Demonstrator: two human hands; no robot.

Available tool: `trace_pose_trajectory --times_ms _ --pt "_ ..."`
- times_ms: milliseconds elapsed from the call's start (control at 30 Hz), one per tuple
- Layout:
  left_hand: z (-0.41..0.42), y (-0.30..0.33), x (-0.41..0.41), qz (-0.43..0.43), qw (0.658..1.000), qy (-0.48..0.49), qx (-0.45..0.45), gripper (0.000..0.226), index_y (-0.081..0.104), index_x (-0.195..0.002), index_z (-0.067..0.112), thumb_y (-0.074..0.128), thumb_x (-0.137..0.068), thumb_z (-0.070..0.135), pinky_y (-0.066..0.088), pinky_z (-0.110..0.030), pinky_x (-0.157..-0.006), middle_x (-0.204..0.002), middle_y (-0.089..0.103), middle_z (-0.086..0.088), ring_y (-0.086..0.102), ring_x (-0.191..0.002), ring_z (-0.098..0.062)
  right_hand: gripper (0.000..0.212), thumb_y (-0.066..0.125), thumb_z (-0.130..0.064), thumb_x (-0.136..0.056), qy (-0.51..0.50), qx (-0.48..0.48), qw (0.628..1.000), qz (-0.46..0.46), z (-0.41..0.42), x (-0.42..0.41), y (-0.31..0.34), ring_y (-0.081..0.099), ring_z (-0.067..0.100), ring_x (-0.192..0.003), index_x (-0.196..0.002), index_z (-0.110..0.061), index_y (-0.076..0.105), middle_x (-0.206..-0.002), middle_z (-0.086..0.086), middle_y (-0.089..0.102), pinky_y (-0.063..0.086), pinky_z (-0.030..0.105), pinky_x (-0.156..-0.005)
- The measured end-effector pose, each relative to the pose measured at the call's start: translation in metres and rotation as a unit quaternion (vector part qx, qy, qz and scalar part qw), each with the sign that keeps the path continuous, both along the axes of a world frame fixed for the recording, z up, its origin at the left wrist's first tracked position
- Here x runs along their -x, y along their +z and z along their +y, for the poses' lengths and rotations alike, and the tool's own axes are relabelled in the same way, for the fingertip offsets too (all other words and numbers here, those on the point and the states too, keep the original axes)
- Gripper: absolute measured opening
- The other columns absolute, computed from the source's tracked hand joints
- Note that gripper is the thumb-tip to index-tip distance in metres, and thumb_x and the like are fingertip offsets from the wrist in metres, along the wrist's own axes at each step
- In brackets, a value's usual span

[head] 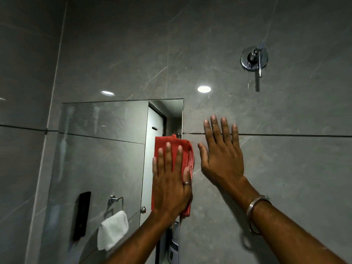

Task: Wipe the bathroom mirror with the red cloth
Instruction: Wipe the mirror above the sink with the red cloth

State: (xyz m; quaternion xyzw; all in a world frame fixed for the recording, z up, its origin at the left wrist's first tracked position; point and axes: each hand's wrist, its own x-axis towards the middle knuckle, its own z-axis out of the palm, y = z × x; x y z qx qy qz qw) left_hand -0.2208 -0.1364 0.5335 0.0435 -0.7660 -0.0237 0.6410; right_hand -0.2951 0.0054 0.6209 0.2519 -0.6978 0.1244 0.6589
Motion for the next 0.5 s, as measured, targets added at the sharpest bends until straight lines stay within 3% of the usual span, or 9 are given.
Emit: trace_pose_trajectory --times_ms 133,300,400,500 --pt "-0.003 0.079 -0.002 -0.009 1.000 -0.014 0.021 0.071 -0.003 -0.163 0.018 0.011 -0.105 0.056 -0.007 -0.053 -0.129 -0.171 -0.017 -0.008 -0.016 -0.159 -0.028 0.075 0.028 -0.051 -0.104 0.000 -0.004 1.000 0.002 0.000 0.000 0.001 -0.006 0.026 -0.162 -0.166 -0.019 0.001 -0.175 0.006 -0.006 0.007 0.055 -0.130" --pt "-0.003 0.179 0.002 0.019 1.000 0.012 -0.004 0.065 -0.001 -0.164 0.015 0.024 -0.110 0.043 -0.001 -0.053 -0.129 -0.172 -0.009 -0.012 -0.010 -0.160 -0.030 0.073 0.027 -0.051 -0.104 0.001 0.000 1.000 0.009 -0.001 0.002 0.001 -0.006 0.026 -0.162 -0.166 -0.020 0.004 -0.175 0.006 -0.003 0.005 0.053 -0.131" --pt "-0.004 0.176 0.005 0.025 1.000 0.017 0.000 0.064 0.003 -0.163 0.013 0.023 -0.110 0.042 -0.001 -0.053 -0.129 -0.172 -0.004 -0.013 -0.006 -0.160 -0.032 0.072 0.028 -0.050 -0.105 -0.003 0.002 1.000 0.014 0.000 0.000 0.001 -0.004 0.027 -0.162 -0.166 -0.019 0.005 -0.175 0.007 -0.001 0.007 0.054 -0.130" --pt "-0.003 0.127 0.007 0.037 0.999 0.007 -0.004 0.064 0.011 -0.163 0.010 0.024 -0.109 0.042 0.003 -0.054 -0.129 -0.172 0.004 -0.016 0.001 -0.160 -0.035 0.071 0.027 -0.048 -0.106 -0.004 0.012 1.000 0.003 -0.003 -0.003 -0.017 -0.001 0.029 -0.162 -0.166 -0.018 0.006 -0.175 0.009 0.001 0.007 0.054 -0.130"
